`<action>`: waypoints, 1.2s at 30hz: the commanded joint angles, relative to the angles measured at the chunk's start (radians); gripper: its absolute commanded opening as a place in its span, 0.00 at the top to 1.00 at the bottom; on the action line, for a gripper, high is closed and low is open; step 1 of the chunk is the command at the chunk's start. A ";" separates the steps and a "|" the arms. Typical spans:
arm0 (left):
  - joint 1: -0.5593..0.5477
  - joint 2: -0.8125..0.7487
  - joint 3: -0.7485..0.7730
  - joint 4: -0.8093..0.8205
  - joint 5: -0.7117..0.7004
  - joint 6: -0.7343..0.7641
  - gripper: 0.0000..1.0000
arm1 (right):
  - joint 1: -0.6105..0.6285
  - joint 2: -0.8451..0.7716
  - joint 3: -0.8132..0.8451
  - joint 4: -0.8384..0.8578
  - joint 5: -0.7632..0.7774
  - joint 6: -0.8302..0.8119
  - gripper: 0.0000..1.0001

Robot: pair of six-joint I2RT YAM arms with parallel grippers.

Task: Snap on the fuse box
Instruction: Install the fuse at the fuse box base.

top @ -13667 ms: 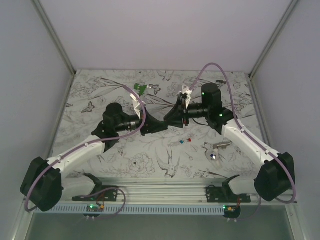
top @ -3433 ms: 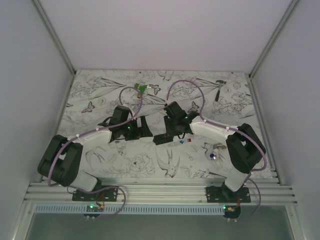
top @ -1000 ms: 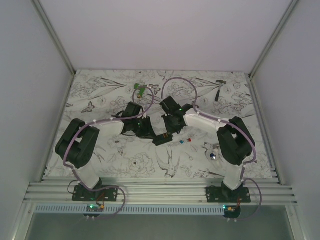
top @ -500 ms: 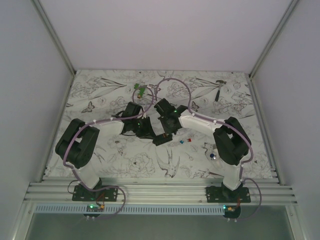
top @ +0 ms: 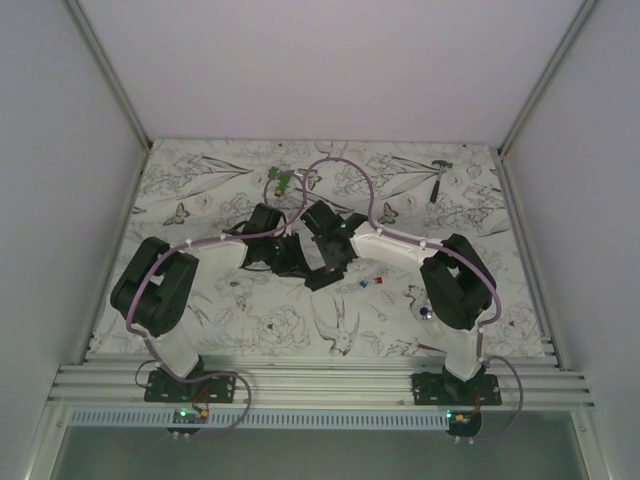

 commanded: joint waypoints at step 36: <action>0.026 -0.017 0.089 -0.173 -0.053 0.109 0.54 | -0.224 -0.203 -0.316 0.392 -0.571 0.216 0.78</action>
